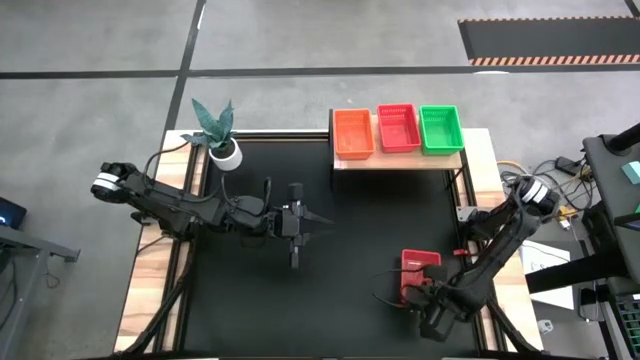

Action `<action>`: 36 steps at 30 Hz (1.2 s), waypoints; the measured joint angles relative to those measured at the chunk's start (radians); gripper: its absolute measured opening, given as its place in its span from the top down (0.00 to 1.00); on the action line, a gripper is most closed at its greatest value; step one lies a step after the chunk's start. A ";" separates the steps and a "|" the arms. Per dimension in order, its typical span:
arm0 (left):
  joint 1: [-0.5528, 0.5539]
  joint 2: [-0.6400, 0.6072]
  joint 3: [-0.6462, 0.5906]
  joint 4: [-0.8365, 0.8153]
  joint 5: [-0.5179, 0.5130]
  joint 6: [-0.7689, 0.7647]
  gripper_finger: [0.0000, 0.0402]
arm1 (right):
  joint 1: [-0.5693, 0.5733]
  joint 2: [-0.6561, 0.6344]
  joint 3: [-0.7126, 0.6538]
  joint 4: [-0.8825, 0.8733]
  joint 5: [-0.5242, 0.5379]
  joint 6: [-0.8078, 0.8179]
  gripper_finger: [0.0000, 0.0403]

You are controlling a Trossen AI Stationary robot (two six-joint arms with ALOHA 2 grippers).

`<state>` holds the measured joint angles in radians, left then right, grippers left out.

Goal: Stack baskets on shelf by color
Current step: Stack the red bin on the other red bins on the shelf

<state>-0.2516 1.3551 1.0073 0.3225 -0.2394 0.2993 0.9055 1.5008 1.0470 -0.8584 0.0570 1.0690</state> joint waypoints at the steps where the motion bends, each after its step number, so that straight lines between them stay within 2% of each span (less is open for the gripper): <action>1: 0.000 0.000 0.000 0.000 0.000 0.000 0.79 | 0.000 0.020 0.000 -0.002 0.000 0.008 0.63; 7: 0.000 0.000 0.000 0.000 0.000 0.005 0.79 | 0.000 0.113 0.001 -0.020 -0.009 0.015 0.72; 15: 0.001 0.000 0.000 -0.002 0.000 0.005 0.79 | 0.000 0.128 0.017 -0.030 -0.011 -0.019 0.96; 25: 0.000 -0.001 -0.001 -0.061 0.000 0.051 0.79 | -0.023 0.082 0.132 -0.141 0.051 -0.043 0.98; 32: 0.000 -0.006 -0.011 -0.080 0.000 0.100 0.79 | -0.095 0.092 0.267 -0.214 0.129 -0.157 0.98; 36: 0.000 -0.049 -0.050 -0.079 -0.001 0.100 0.79 | -0.142 0.092 0.344 -0.272 0.174 -0.239 0.98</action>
<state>-0.2516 1.3064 0.9570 0.2440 -0.2401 0.3992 0.7634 1.5925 1.3908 -1.1306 0.2312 0.8297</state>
